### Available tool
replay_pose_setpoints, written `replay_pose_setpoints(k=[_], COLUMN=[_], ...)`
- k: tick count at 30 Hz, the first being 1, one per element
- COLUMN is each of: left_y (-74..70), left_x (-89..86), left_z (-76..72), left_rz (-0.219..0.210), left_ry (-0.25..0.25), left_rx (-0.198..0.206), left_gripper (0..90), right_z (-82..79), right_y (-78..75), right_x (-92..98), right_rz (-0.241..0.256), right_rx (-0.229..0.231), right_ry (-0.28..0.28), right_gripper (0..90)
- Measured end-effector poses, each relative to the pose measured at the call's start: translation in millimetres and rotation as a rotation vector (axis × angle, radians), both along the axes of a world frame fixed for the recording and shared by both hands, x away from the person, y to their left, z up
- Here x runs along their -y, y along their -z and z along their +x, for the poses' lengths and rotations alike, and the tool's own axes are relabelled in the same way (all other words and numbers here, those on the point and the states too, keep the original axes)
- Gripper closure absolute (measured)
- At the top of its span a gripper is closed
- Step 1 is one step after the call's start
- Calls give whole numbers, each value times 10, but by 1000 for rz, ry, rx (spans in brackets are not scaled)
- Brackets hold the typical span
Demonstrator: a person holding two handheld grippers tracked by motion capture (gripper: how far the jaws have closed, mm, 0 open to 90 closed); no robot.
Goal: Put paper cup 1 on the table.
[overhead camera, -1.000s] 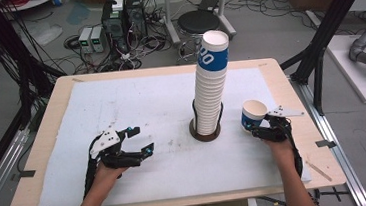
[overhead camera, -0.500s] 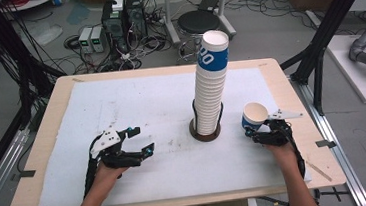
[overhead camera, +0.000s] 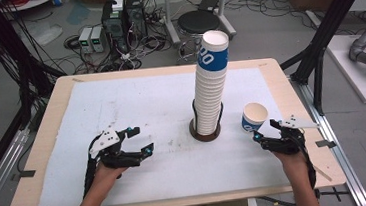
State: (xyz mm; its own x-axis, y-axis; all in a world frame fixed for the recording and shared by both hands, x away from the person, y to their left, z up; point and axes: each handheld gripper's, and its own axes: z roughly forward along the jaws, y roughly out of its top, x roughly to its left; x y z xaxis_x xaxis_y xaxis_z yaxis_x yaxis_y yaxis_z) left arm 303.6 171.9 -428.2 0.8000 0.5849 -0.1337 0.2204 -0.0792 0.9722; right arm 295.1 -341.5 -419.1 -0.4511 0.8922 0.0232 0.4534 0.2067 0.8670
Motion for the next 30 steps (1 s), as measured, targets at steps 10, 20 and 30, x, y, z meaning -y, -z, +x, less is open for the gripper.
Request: replay_pose_setpoints(k=[10,20,30], left_y=[-20,-23,-13], left_x=[-32,-90,-90], left_z=[-5,-33,-26], left_rz=[-47,-68,-74], left_ry=[4,-7,-14], left_rx=[-5,-7,-15], left_gripper=[170,158,158], right_z=[-258,-266,-258], right_y=[-179,-232,-212], right_x=[-152,-295,-299], right_rz=[84,54,53], right_rx=[86,141,134], right_ry=[-120,-149,-159], right_gripper=[204,204,204])
